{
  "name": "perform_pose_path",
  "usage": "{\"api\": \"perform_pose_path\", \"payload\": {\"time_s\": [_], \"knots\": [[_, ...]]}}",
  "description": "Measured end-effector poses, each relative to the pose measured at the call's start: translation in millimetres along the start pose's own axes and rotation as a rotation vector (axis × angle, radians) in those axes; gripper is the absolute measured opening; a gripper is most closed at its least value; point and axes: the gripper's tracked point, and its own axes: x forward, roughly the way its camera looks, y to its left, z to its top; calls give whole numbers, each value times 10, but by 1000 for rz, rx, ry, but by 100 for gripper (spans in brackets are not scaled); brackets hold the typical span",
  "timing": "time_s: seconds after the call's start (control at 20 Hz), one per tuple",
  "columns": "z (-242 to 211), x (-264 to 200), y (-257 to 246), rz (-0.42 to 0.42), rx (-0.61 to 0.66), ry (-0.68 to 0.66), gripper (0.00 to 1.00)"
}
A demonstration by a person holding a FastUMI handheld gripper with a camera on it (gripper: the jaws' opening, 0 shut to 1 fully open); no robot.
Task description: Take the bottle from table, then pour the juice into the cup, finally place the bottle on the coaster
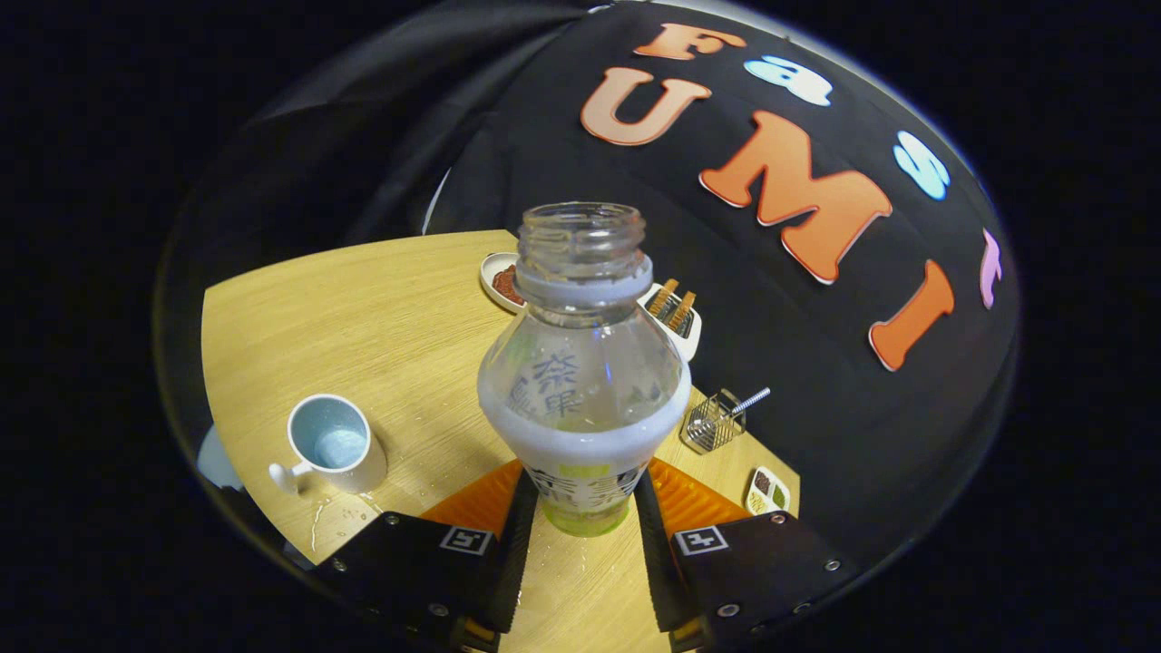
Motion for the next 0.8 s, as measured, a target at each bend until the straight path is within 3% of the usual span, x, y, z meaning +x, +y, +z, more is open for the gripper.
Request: {"api": "perform_pose_path", "payload": {"time_s": [0.3,0.8], "knots": [[-185,246,-183,33,268,-2,58],[-456,906,-228,59,465,58,59]]}}
